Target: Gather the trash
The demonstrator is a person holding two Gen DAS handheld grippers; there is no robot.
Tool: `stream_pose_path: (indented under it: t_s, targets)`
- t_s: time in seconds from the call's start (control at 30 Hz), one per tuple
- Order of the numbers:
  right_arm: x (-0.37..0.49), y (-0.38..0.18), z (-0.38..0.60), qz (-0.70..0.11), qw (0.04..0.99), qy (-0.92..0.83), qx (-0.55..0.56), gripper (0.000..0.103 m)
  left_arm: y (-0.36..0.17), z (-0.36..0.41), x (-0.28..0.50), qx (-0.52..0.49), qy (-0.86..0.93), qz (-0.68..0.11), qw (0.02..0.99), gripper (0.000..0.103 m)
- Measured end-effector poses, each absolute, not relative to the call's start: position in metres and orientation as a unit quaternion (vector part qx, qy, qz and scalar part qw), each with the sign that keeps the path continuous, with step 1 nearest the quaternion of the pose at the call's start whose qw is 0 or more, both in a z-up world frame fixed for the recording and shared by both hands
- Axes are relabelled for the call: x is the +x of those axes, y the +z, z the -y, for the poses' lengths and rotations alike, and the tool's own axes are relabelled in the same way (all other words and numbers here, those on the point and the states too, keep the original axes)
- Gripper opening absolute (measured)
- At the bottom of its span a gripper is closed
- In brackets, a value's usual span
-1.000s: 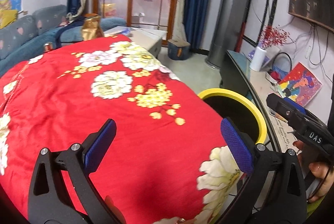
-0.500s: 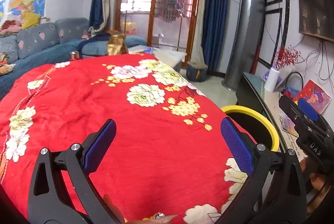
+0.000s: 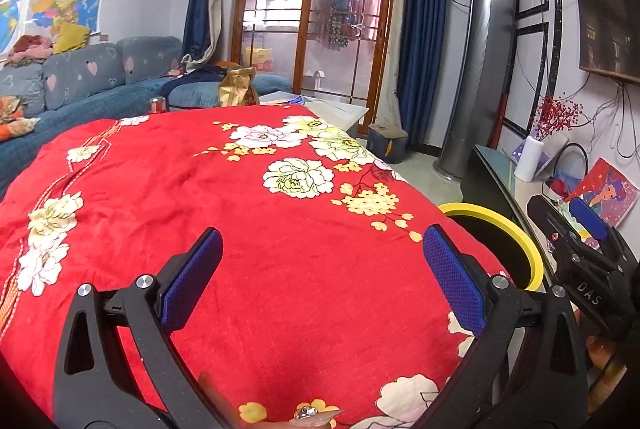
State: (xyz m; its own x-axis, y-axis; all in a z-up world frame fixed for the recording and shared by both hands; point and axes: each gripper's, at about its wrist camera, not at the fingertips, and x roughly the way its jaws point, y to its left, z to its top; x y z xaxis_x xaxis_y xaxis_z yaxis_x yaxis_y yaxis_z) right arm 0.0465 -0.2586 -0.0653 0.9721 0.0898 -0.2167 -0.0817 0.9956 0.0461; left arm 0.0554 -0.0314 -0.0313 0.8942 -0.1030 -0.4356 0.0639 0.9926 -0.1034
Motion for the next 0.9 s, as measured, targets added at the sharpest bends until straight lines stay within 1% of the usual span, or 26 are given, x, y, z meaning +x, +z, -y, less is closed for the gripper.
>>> stream_pose_path:
  t_s: [0.9]
  targets:
    - [0.0484,-0.0703,0.2602,-0.113,0.993,0.035,0.020,0.096,-0.0344,0.0375,0.0555,-0.042,-0.048,-0.236,0.970,0.092]
